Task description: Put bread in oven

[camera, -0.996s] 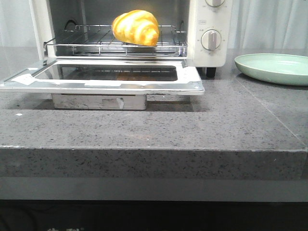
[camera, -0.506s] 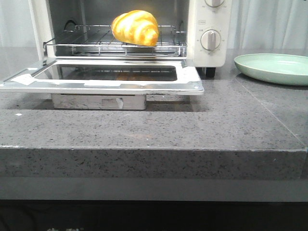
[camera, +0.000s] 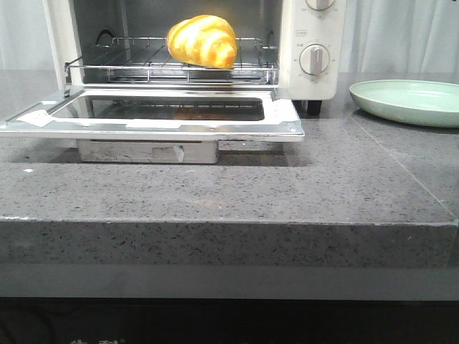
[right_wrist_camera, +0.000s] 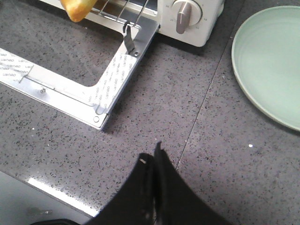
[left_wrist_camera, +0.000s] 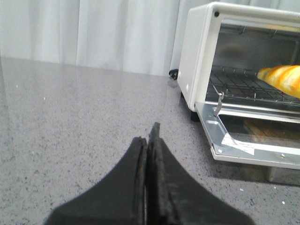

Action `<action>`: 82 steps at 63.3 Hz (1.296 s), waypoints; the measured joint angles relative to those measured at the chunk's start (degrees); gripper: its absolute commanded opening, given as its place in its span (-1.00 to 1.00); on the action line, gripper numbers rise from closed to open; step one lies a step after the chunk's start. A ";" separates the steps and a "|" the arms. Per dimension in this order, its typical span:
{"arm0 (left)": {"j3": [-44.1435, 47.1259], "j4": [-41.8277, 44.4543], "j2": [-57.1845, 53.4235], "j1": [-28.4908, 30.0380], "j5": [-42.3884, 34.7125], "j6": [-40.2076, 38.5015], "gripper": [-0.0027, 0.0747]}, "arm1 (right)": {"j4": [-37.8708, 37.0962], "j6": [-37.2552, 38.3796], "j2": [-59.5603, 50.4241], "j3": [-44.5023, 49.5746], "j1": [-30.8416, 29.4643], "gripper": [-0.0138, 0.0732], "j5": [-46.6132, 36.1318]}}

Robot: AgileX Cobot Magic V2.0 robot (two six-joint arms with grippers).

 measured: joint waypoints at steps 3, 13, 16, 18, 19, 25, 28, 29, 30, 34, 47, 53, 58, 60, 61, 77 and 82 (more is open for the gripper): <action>0.00 -0.57 0.00 0.00 -0.16 0.23 -0.98 | 0.00 0.00 0.00 0.00 0.00 -0.95 0.00; 0.00 -3.51 0.00 0.00 -0.52 0.59 -0.98 | 0.00 0.00 0.00 0.00 0.00 -0.95 0.00; 0.00 -3.73 0.00 0.00 -0.52 0.64 -0.98 | 0.00 0.00 0.00 0.00 0.00 -0.95 0.00; 0.00 -3.87 0.00 0.00 -0.52 0.64 -0.98 | 0.00 0.00 0.00 0.00 0.00 -0.95 0.00; 0.00 -3.99 0.00 0.00 -0.52 0.64 -0.98 | 0.00 0.00 0.00 0.00 0.00 -0.95 0.00; 0.00 -3.99 0.00 0.00 -0.52 0.64 -0.98 | 0.00 0.00 0.00 0.00 0.00 -0.95 0.00; 0.00 -3.99 0.00 0.00 -0.88 0.64 -0.98 | 0.00 0.00 0.00 0.00 0.00 -0.95 0.00; 0.00 -3.99 0.00 0.00 -0.88 0.64 -0.98 | 0.00 0.00 0.00 0.00 0.00 -0.95 0.00; 0.00 -3.99 0.00 0.00 -0.88 0.64 -0.98 | 0.00 0.00 0.00 0.00 0.00 -0.95 0.00; 0.00 -3.99 0.00 0.00 -0.52 0.64 -0.98 | 0.00 0.00 0.00 0.00 0.00 -0.95 0.00; 0.00 -3.99 0.00 0.00 -0.52 0.64 -0.98 | 0.00 0.00 0.00 0.00 0.00 -0.95 0.00; 0.00 -3.99 0.00 0.00 -0.88 0.64 -0.98 | 0.00 0.00 0.00 0.00 0.00 -0.95 0.00; 0.00 -3.99 0.00 0.00 -0.88 0.64 -0.98 | 0.00 0.00 0.00 0.00 0.00 -0.95 0.00; 0.00 -3.99 0.00 0.00 -0.88 0.64 -0.98 | 0.00 0.00 0.00 0.00 0.00 -0.95 0.00; 0.00 -3.99 0.00 0.00 -0.52 0.64 -0.98 | 0.00 0.00 0.00 0.00 0.00 -0.95 0.00; 0.00 -3.99 0.00 0.00 -0.88 0.64 -0.98 | 0.00 0.00 0.00 0.00 0.00 -0.95 0.00; 0.00 -3.99 0.00 0.00 -0.88 0.64 -0.98 | 0.00 0.00 -0.31 0.33 0.00 -0.95 -0.13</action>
